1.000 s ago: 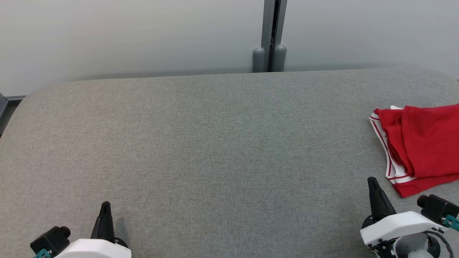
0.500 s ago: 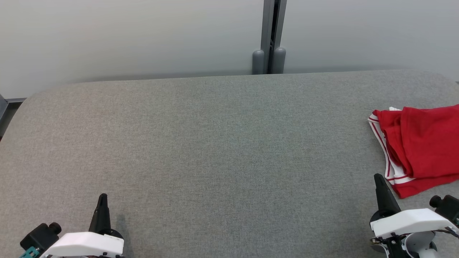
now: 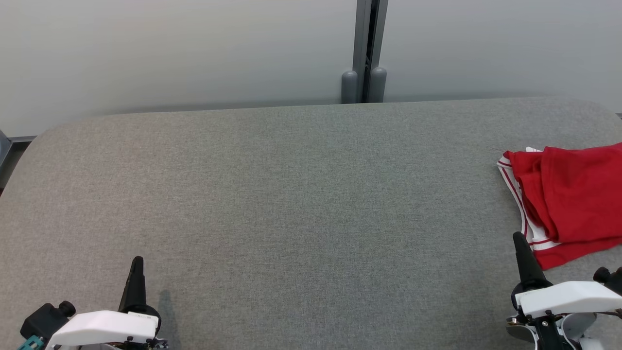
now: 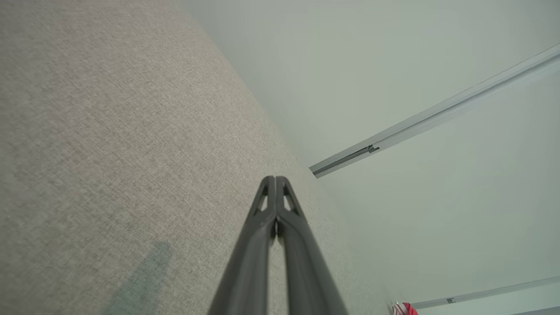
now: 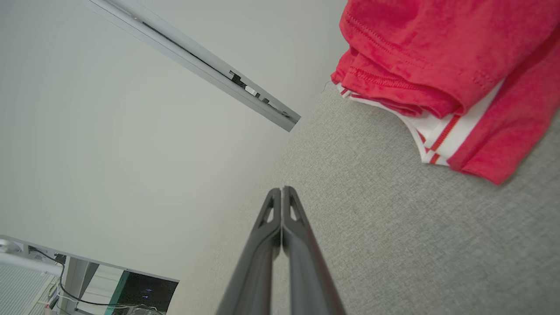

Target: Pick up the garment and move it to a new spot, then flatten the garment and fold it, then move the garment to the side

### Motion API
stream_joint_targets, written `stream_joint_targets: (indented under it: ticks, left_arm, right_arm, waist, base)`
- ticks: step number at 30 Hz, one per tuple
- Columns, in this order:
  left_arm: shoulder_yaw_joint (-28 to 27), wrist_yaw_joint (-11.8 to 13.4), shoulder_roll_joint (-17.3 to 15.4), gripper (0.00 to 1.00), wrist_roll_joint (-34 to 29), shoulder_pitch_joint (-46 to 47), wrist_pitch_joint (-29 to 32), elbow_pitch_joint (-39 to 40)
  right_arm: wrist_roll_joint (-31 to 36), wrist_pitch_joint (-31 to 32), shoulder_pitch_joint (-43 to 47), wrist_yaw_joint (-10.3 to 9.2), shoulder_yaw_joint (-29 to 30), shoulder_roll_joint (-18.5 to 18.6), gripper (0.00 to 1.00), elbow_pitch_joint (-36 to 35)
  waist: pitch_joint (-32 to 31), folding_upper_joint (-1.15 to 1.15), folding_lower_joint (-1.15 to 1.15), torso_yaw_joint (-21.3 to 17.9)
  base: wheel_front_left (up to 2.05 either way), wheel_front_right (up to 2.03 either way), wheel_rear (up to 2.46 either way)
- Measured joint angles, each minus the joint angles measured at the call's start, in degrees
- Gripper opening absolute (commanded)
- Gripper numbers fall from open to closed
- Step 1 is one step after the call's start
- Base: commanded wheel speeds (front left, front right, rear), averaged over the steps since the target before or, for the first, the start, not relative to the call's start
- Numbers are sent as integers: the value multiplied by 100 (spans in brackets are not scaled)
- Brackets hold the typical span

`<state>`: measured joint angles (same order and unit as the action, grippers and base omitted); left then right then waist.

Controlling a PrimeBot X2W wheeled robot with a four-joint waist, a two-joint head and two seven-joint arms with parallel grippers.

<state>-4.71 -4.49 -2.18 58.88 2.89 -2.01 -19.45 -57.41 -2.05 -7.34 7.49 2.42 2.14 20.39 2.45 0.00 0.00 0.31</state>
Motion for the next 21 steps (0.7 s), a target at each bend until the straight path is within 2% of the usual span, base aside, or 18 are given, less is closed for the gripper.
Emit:
stream_joint_targets:
  ticks: [21]
  left_arm:
    - [-62,-108,-21,0,1228,114,310,196]
  right_arm:
    - [-1270,312,38,0,141,18,0,-246]
  waist:
    - [-69,0,0,-10]
  base:
    - [0,0,0]
